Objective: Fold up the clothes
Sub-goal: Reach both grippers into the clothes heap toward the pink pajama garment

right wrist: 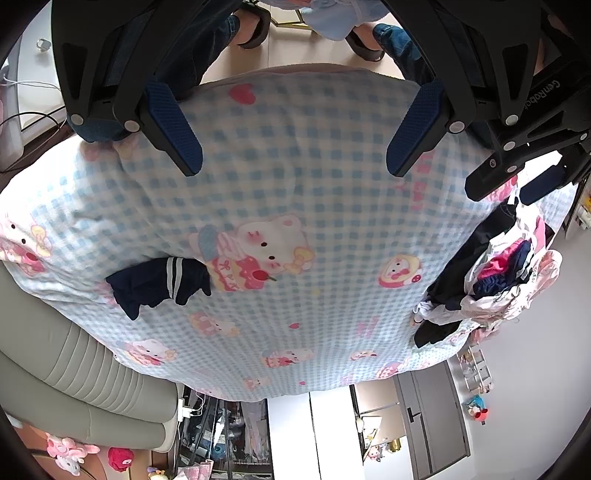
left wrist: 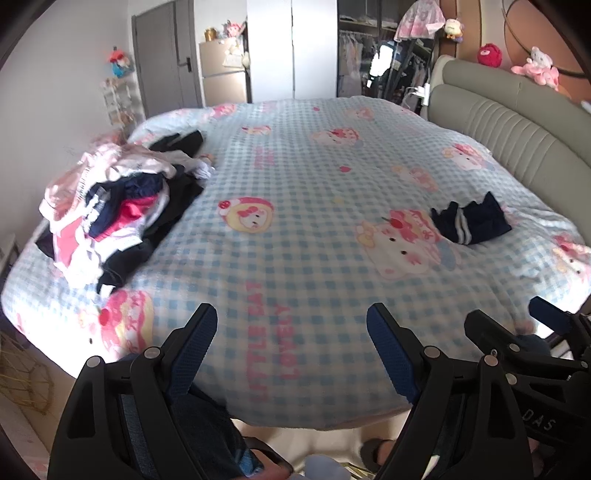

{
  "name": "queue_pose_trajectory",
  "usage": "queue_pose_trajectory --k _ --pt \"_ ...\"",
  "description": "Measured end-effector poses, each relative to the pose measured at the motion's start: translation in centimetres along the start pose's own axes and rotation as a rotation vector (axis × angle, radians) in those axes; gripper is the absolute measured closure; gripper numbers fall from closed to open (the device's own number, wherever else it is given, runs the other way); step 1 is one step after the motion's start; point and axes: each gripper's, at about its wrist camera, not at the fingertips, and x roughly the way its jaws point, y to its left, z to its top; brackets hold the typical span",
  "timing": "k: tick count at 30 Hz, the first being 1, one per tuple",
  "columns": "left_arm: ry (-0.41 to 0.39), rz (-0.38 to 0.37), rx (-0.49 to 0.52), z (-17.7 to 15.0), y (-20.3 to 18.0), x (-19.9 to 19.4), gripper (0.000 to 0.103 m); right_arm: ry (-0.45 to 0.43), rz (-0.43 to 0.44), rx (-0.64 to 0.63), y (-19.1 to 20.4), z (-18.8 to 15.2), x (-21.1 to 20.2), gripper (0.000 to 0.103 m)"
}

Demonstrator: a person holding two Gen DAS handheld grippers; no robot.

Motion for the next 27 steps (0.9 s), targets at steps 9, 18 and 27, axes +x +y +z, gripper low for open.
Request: queue_pose_trajectory --k 9,18,27 --pt "0.002 -0.005 0.017 -0.1 1.0 0.8 0.018 -0.012 0.009 -0.051 0.7 -0.1 0.3 0.002" --pt "-0.01 -0.037 -0.105 0.5 6.2 1.1 0.018 -0.002 0.107 -0.154 5.7 3.0 1.8 0.002" --pt "-0.022 0.094 -0.273 3.0 18.9 1.6 0.018 -0.041 0.235 -0.358 17.0 8.1 3.9 0.002"
